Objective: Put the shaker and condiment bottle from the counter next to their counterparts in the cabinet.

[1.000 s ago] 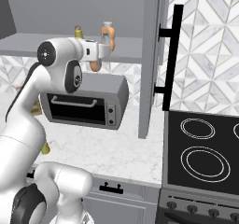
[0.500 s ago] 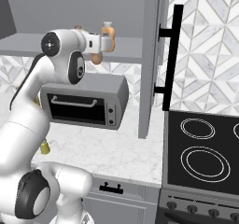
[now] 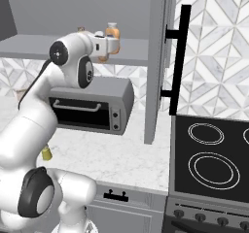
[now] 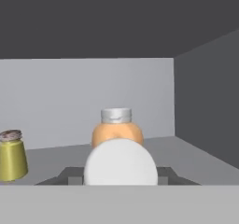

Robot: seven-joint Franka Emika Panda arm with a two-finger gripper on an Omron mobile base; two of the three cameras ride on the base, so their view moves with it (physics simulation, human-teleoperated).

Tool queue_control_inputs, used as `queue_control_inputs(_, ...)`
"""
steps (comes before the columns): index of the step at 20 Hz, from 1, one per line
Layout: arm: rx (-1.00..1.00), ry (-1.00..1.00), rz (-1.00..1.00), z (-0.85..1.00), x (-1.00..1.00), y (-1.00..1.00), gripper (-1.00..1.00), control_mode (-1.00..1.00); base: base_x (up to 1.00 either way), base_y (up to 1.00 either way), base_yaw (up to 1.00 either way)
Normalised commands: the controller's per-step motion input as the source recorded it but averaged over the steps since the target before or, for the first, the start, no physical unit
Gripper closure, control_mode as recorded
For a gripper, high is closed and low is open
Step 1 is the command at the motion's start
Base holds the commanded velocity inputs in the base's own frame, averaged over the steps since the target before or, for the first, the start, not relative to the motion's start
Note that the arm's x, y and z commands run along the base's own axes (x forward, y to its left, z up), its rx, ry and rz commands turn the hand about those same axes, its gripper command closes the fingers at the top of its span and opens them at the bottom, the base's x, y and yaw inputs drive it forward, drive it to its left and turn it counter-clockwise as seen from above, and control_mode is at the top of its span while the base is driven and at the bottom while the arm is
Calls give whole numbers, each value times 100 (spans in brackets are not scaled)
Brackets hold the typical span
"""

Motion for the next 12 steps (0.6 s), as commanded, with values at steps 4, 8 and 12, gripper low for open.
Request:
queue_control_inputs(4,0,-6,0,-8,32,0,100,-100,0,0,0)
queue_control_inputs(8,0,0,0,-16,35,0,100,-100,0,0,0)
queue_control_inputs(12,0,0,0,-5,36,3,100,-100,0,0,0)
